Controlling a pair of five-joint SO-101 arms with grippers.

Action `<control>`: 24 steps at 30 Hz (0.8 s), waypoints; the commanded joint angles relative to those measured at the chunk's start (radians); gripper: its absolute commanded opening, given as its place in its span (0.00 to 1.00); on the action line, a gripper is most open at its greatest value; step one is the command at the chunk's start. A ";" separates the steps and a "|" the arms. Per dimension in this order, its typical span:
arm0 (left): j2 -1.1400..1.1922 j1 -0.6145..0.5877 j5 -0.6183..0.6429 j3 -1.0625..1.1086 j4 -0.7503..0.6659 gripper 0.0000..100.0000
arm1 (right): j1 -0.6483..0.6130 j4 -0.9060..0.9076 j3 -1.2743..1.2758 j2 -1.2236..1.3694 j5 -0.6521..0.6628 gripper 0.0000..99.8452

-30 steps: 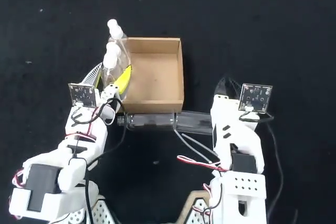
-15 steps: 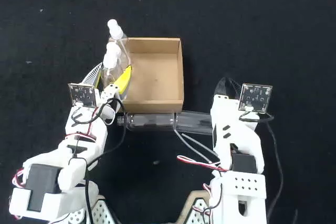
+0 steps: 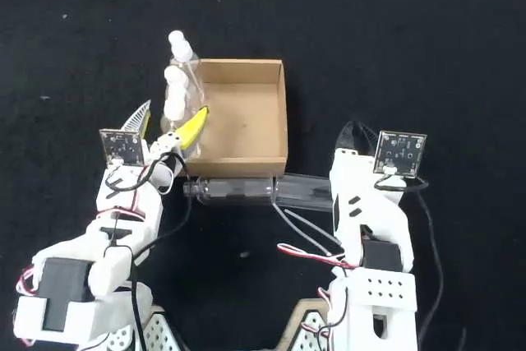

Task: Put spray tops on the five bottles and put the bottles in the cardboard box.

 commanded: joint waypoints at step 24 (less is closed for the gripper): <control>-0.514 0.005 -0.006 0.102 0.299 0.24 | 0.015 -0.028 -0.004 -0.018 -0.008 0.02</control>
